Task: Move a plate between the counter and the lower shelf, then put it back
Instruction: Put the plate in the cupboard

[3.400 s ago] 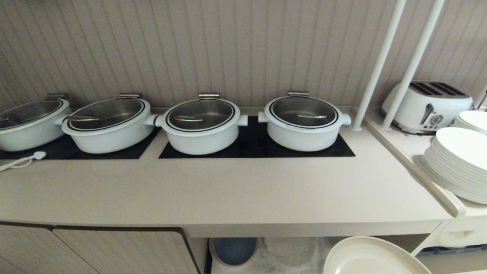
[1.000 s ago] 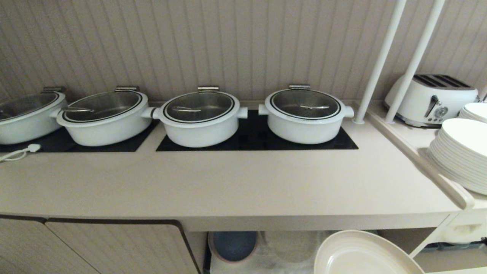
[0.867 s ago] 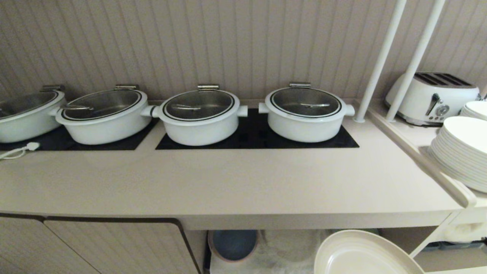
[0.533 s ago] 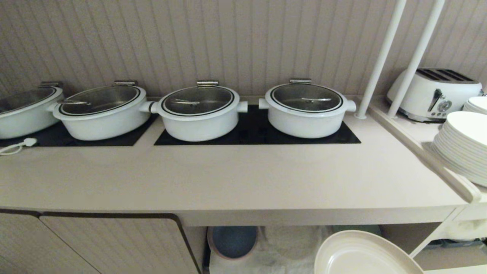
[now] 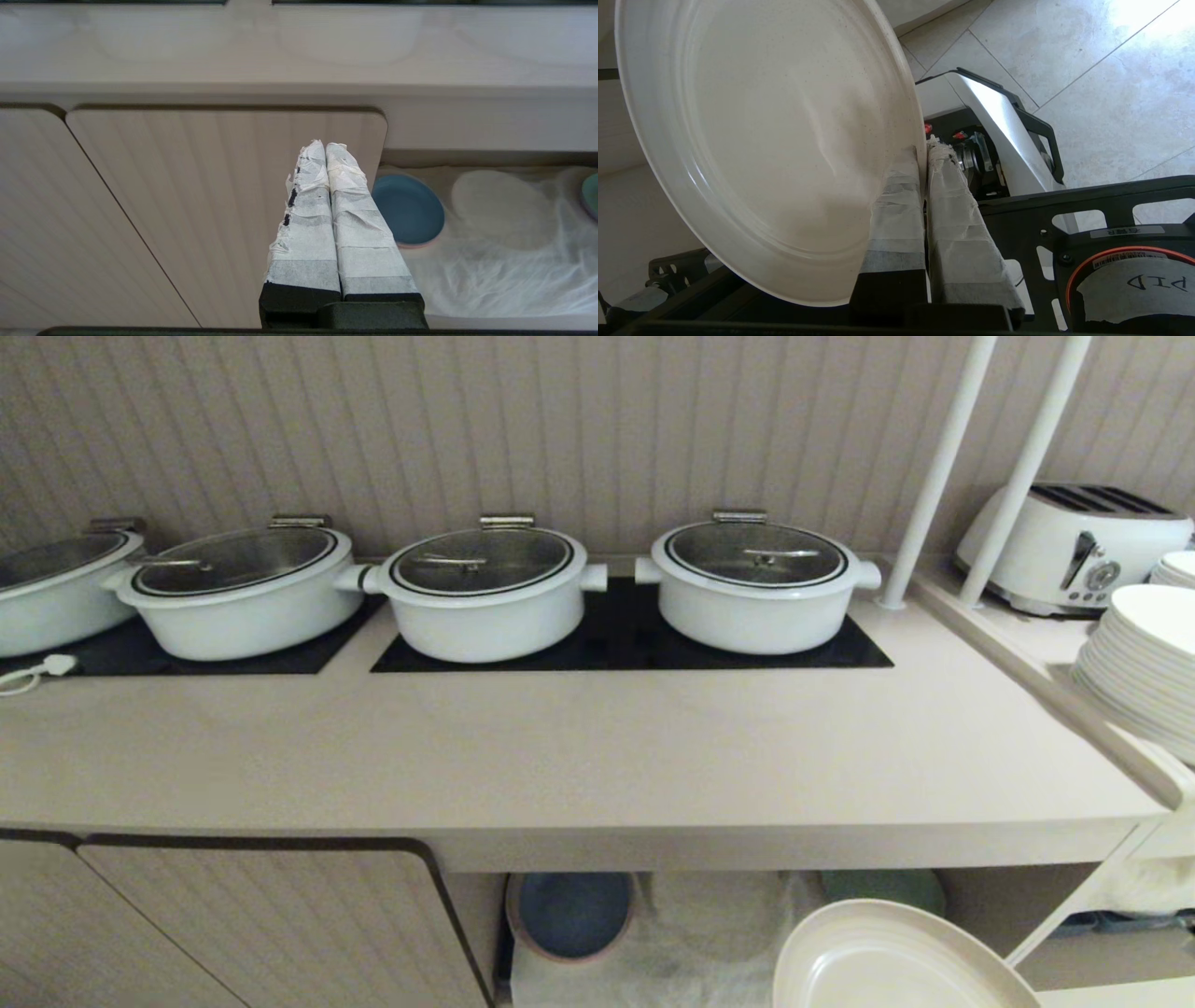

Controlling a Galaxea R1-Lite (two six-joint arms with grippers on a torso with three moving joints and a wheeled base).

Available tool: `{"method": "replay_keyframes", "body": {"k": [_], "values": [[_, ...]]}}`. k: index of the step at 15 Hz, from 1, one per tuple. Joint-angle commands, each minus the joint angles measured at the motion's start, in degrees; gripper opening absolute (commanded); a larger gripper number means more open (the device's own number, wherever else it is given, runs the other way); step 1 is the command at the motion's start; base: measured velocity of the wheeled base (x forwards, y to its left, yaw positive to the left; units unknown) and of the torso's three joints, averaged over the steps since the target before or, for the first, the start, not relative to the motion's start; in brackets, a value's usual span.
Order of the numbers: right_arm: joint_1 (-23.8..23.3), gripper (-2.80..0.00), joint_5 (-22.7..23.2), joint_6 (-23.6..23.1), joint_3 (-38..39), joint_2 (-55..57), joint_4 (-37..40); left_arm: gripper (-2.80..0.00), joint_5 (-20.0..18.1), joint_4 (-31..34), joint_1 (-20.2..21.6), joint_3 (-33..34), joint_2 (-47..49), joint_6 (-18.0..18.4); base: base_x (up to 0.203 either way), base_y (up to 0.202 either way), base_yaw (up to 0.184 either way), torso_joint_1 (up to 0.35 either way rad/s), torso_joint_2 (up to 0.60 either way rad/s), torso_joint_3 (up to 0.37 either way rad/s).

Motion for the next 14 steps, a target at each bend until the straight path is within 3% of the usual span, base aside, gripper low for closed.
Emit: {"method": "replay_keyframes", "body": {"k": [1,6,14], "values": [[0.0,-2.80,0.0,0.3,0.0,0.0,0.1,-2.80,0.0,0.0,0.0,0.0,0.0,0.0,0.000,0.000,0.000,-0.158,0.34,0.178],[-0.1,-2.80,0.0,0.4,0.0,-0.5,0.4,-2.80,0.0,0.0,0.0,0.0,0.0,0.0,0.000,0.000,0.000,-0.171,0.37,0.194],[-0.1,-2.80,-0.1,1.2,-0.1,-0.6,0.4,-2.80,0.0,0.0,0.0,0.0,0.0,0.0,0.000,0.000,0.000,-0.243,0.54,0.287]]}}
